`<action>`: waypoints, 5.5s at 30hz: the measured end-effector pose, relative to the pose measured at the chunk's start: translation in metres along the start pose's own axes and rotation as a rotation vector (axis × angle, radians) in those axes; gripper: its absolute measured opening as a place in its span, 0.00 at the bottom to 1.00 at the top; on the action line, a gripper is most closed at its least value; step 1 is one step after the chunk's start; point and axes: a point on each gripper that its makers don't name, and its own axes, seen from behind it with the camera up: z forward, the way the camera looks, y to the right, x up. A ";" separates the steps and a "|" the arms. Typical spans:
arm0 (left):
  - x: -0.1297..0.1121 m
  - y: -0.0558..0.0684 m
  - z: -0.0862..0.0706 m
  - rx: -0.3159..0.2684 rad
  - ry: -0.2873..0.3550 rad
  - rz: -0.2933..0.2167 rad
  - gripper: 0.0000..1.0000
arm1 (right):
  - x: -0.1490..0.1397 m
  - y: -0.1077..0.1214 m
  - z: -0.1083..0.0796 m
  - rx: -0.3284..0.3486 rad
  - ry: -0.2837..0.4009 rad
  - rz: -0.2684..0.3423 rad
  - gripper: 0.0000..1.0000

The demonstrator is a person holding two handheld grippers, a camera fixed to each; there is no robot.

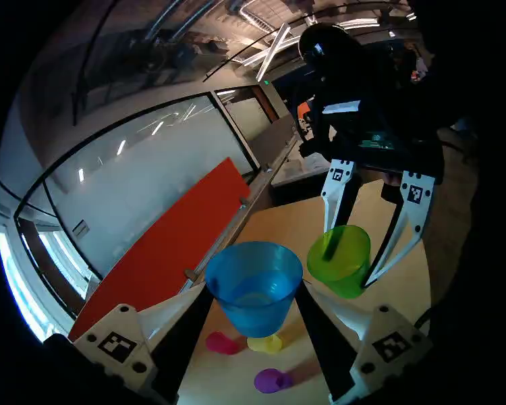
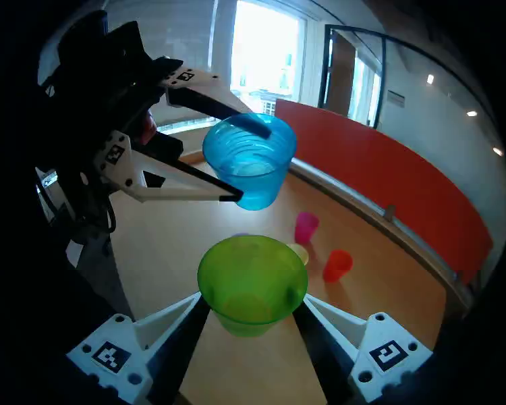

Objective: Pour water

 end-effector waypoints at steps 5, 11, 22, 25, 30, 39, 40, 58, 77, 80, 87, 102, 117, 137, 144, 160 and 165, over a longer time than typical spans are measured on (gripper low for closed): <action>0.003 0.004 0.001 -0.014 0.009 0.040 0.85 | 0.000 -0.003 0.000 0.017 0.000 -0.007 0.86; 0.008 0.002 0.003 -0.021 0.024 0.059 0.85 | 0.001 -0.001 0.000 0.021 0.001 -0.017 0.86; 0.013 0.004 0.005 -0.038 0.039 0.114 0.85 | 0.006 0.003 0.001 0.024 0.009 -0.029 0.86; 0.013 0.005 0.006 -0.044 0.040 0.127 0.85 | 0.006 0.004 0.001 0.024 0.010 -0.030 0.86; 0.013 0.006 0.008 -0.052 0.041 0.148 0.85 | 0.006 0.007 0.002 0.023 0.011 -0.029 0.86; 0.013 0.002 0.012 -0.045 0.039 0.203 0.85 | 0.010 0.010 0.005 0.028 0.015 -0.037 0.86; 0.013 0.002 0.012 -0.045 0.040 0.207 0.85 | 0.011 0.011 0.006 0.029 0.016 -0.039 0.86; 0.013 -0.004 0.021 -0.035 0.043 0.311 0.85 | 0.020 0.018 0.012 0.037 0.028 -0.053 0.85; 0.025 -0.003 0.028 -0.023 0.064 0.417 0.85 | 0.019 0.020 0.015 0.039 0.033 -0.051 0.86; 0.026 -0.003 0.029 -0.022 0.064 0.428 0.85 | 0.020 0.020 0.015 0.040 0.035 -0.051 0.85; 0.028 -0.003 0.032 -0.017 0.065 0.456 0.85 | 0.020 0.019 0.014 0.044 0.037 -0.052 0.85; 0.034 -0.005 0.039 0.004 0.075 0.529 0.85 | 0.021 0.021 0.012 0.045 0.042 -0.056 0.86; 0.038 -0.004 0.045 0.012 0.081 0.584 0.85 | 0.023 0.023 0.013 0.044 0.047 -0.058 0.85; 0.042 -0.009 0.048 0.024 0.089 0.621 0.85 | 0.023 0.025 0.013 0.043 0.050 -0.061 0.85; 0.042 -0.008 0.047 0.024 0.089 0.629 0.85 | 0.023 0.026 0.012 0.042 0.051 -0.063 0.85; 0.045 -0.005 0.046 0.036 0.092 0.681 0.85 | 0.024 0.026 0.013 0.041 0.053 -0.069 0.86; 0.046 -0.007 0.046 0.040 0.094 0.684 0.85 | 0.023 0.026 0.013 0.041 0.053 -0.071 0.86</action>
